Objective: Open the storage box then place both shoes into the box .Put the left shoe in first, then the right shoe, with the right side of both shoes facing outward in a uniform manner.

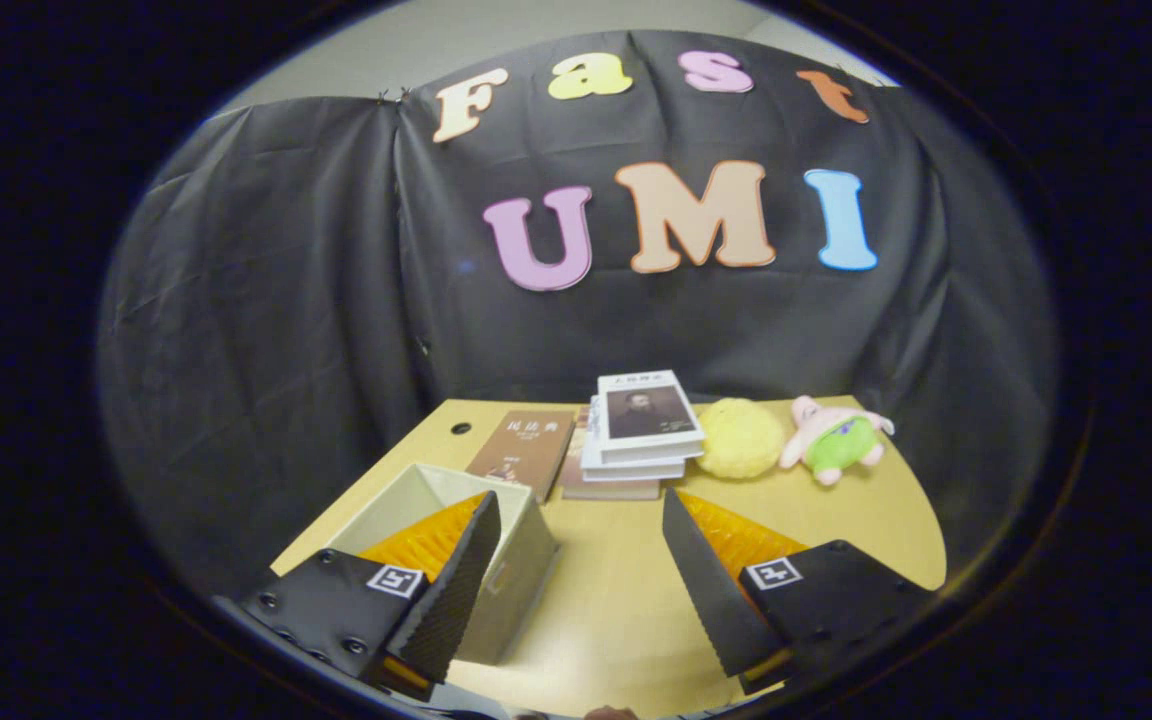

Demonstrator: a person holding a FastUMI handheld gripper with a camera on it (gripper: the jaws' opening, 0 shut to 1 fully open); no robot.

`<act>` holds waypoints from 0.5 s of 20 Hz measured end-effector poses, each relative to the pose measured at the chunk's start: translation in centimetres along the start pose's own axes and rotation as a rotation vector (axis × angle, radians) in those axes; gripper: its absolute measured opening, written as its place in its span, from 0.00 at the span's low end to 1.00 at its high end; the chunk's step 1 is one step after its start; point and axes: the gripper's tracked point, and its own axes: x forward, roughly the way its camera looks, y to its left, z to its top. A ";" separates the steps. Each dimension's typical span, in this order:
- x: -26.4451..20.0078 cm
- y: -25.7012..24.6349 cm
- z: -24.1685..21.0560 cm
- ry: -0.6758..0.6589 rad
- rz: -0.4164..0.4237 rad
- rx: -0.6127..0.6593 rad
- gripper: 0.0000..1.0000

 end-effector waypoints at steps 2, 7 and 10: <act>-0.8 -3.4 1.0 -0.041 -0.040 -0.008 1.00; -2.4 -10.7 3.6 -0.154 -0.145 -0.094 1.00; -3.1 -13.1 5.0 -0.206 -0.164 -0.094 1.00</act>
